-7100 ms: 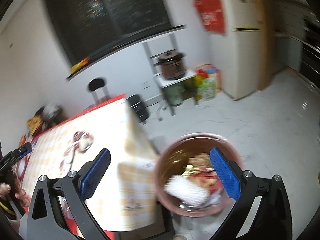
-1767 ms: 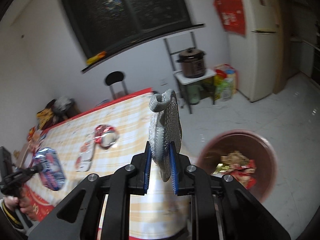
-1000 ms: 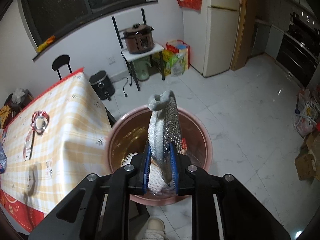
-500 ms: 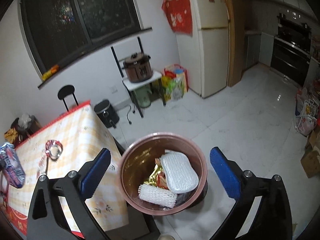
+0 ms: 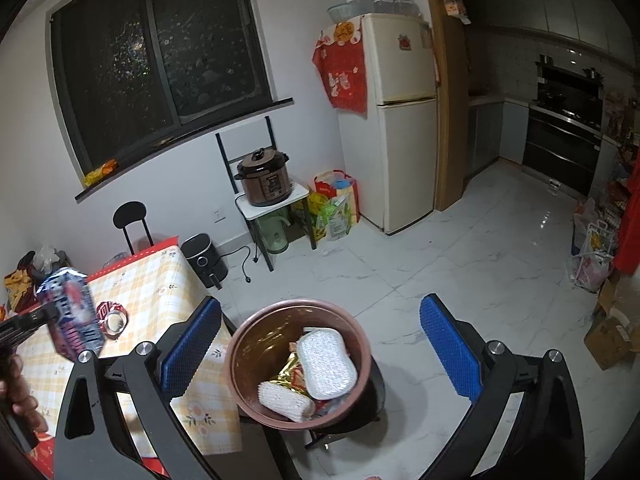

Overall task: Collect trash
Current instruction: 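Carry the blue wrapper over the brown bin and open the left gripper, then move both grippers back over the table toward the red can, then grasp the crushed red Coca-Cola can with the right gripper and lift it, then grasp the clear plastic hook packaging with the left gripper and lift it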

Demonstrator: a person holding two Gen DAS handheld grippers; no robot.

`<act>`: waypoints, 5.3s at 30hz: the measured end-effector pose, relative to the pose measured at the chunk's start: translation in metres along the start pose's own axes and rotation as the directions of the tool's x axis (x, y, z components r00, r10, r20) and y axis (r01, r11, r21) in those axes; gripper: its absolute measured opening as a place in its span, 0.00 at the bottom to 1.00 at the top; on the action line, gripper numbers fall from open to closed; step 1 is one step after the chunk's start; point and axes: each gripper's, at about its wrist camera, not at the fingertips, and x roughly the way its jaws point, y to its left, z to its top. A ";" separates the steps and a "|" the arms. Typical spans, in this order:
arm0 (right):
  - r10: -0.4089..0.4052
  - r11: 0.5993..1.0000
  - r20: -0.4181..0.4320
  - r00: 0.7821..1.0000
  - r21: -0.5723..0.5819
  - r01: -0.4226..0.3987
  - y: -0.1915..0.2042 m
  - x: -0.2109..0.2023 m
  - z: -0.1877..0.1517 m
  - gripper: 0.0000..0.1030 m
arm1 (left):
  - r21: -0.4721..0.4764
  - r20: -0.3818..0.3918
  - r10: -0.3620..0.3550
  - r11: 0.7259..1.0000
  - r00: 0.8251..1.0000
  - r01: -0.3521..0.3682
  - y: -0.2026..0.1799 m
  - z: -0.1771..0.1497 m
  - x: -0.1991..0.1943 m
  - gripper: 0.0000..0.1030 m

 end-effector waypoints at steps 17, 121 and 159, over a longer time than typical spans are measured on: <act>-0.167 0.967 -0.023 0.986 0.191 0.168 -0.112 -0.050 -0.052 0.95 | 0.189 -0.148 -0.038 0.980 0.988 0.066 -0.098 0.004 0.144 0.50; 0.156 0.668 -0.629 0.761 -0.500 -0.551 0.542 0.334 -0.130 0.92 | -0.292 -0.208 0.236 0.911 0.949 -0.290 0.408 -0.045 0.002 0.60; 0.352 0.853 -0.425 0.834 -0.221 -0.473 0.473 0.220 -0.100 0.92 | -0.267 -0.041 0.392 0.882 0.919 -0.389 0.365 -0.047 -0.080 0.12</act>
